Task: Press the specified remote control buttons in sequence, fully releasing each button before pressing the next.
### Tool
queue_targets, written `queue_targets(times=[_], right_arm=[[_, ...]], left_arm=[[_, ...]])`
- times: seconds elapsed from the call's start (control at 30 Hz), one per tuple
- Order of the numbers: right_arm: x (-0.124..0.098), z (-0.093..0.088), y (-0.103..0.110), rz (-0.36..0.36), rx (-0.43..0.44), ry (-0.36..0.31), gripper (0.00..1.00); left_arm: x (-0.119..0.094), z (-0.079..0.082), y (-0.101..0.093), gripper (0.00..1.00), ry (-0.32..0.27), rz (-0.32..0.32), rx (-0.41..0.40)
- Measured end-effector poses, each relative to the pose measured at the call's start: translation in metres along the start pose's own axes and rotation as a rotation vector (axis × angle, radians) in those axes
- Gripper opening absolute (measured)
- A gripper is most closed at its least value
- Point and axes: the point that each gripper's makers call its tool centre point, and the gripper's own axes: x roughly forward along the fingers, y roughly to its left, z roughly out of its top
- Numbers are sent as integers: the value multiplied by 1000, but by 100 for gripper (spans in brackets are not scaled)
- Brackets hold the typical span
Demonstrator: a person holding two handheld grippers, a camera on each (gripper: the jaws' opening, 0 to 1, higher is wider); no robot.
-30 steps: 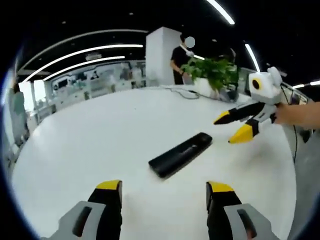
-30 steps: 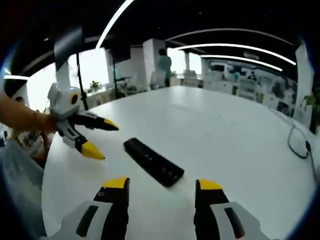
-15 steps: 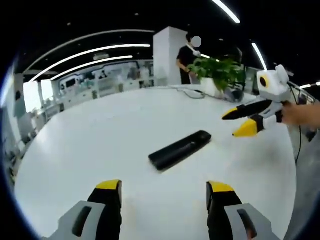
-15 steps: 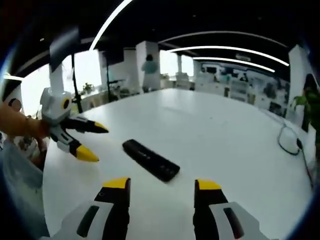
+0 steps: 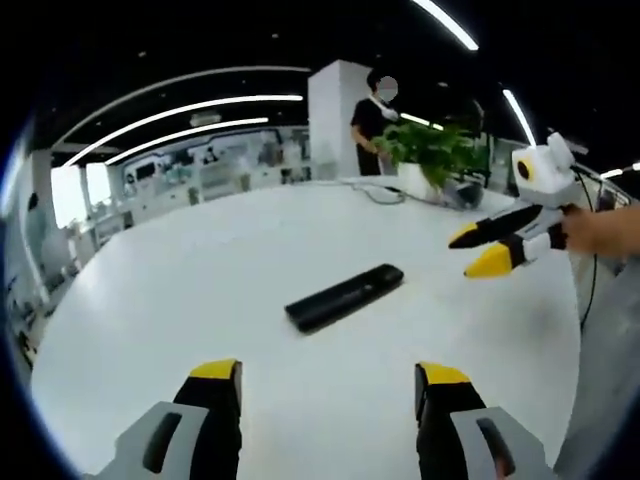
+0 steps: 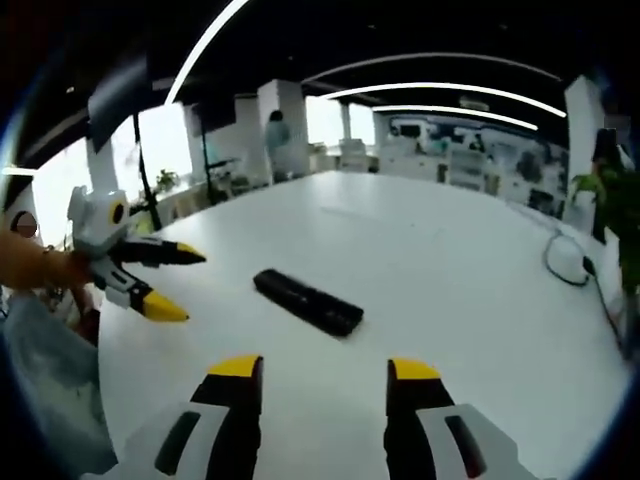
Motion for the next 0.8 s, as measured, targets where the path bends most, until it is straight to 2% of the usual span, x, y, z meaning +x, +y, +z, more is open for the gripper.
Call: queue_targets(times=[0.13,0.27,0.5,0.8], right_arm=[[-6,-2,3,3,8,1,46],[-13,-4,18,28,1,11,46],[-29,3,34,45,-7,-16,46],[-52,10,49,55,10,-44,45]], left_arm=[[-7,2,-4,72,-6,-1,-14],[-16,9,-11,72,-17,-7,-13],[-30,26,-20,72,-62,-16,-47],[-49,33,-32,73,-76,-19,-51]])
